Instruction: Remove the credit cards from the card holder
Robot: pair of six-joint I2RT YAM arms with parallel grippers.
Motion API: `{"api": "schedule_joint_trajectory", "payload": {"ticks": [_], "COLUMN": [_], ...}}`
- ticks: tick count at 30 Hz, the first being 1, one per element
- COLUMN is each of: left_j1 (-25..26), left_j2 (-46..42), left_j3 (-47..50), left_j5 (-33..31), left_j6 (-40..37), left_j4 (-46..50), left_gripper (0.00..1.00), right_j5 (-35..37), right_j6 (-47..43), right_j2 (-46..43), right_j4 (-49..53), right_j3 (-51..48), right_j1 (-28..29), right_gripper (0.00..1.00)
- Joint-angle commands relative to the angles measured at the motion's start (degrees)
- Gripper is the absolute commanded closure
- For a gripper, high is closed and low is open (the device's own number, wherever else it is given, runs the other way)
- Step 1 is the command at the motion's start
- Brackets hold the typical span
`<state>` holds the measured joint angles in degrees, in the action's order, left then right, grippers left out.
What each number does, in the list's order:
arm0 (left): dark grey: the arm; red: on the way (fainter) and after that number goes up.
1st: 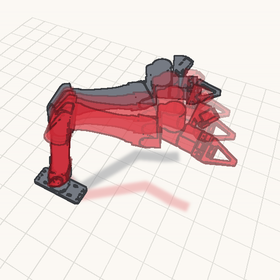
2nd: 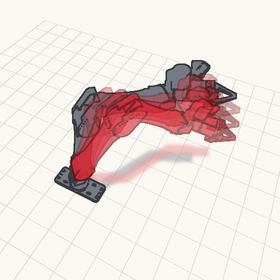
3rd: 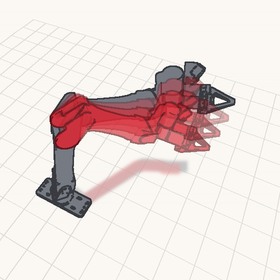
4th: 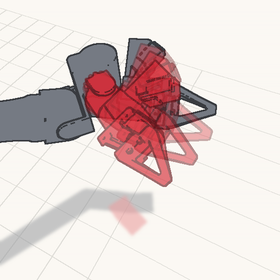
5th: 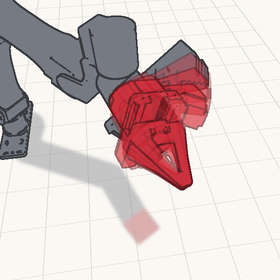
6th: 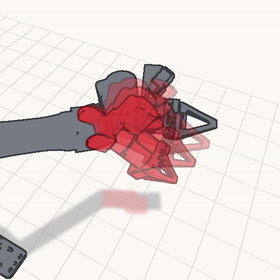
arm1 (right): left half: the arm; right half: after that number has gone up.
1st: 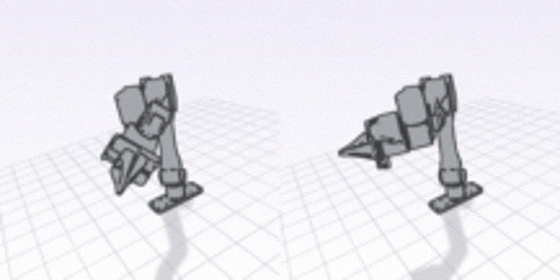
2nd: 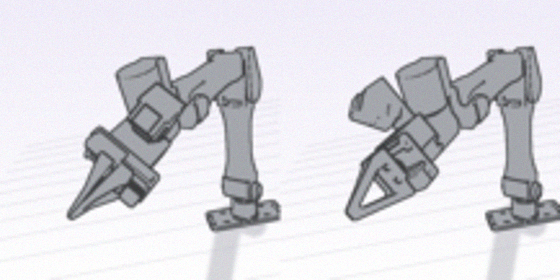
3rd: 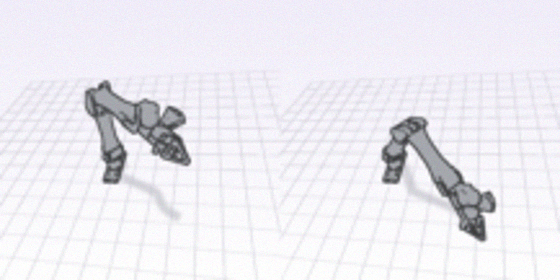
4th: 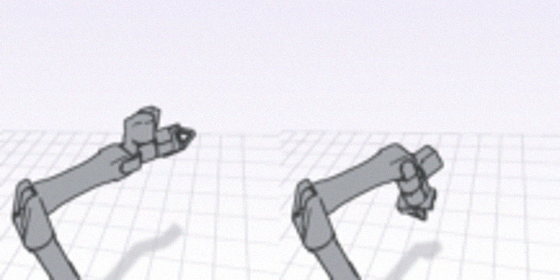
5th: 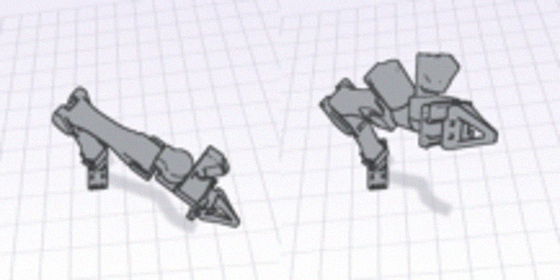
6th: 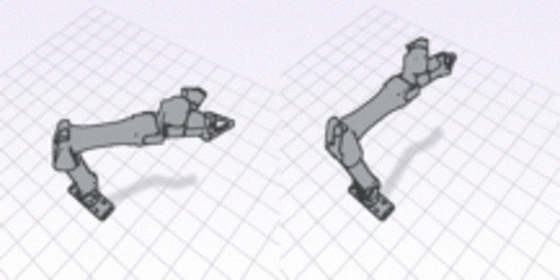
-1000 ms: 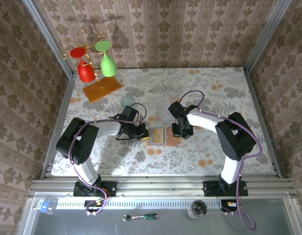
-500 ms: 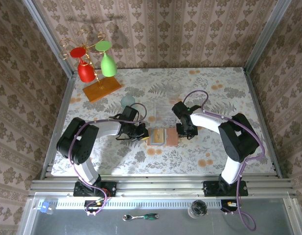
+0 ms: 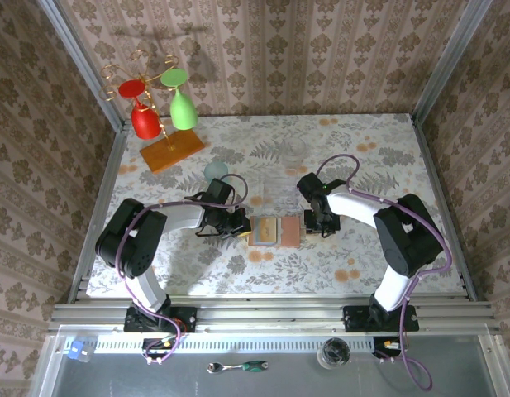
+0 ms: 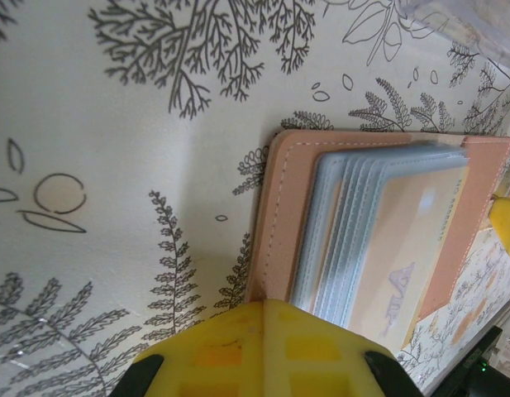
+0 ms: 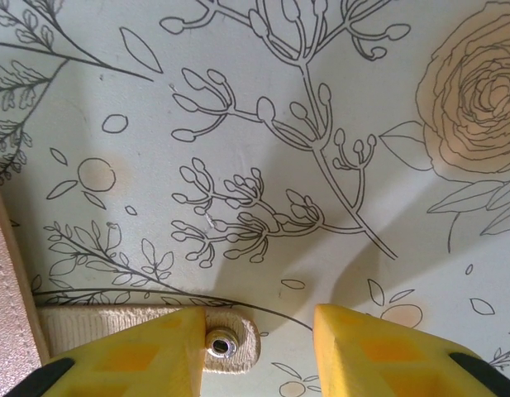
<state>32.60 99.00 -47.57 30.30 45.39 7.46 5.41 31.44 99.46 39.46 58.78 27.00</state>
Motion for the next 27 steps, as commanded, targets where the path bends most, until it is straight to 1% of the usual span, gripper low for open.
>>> {"api": "schedule_joint_trajectory", "payload": {"ticks": [1,13,20,27], "left_j1": [-0.26,-0.26,-0.21,-0.17], "left_j2": [0.84,0.03,-0.96,-1.08], "left_j3": [1.02,1.27,2.22,1.87], "left_j5": [-4.99,-4.64,-3.76,-3.26], "left_j6": [-0.76,-0.83,0.04,0.58], "left_j4": [6.73,6.3,4.67,3.01], "left_gripper": [1.0,1.0,1.0,1.0], "right_j5": [2.24,1.53,1.67,1.45], "right_j6": [0.03,-0.17,-0.84,-1.1], "right_j2": [0.11,0.66,1.53,0.45], "right_j4": [2.4,2.02,3.17,4.55], "right_j3": [-1.56,-1.15,2.59,3.01], "right_j1": [-1.03,-1.03,-1.01,-1.08], "right_gripper": [0.61,0.61,0.61,0.61]}}
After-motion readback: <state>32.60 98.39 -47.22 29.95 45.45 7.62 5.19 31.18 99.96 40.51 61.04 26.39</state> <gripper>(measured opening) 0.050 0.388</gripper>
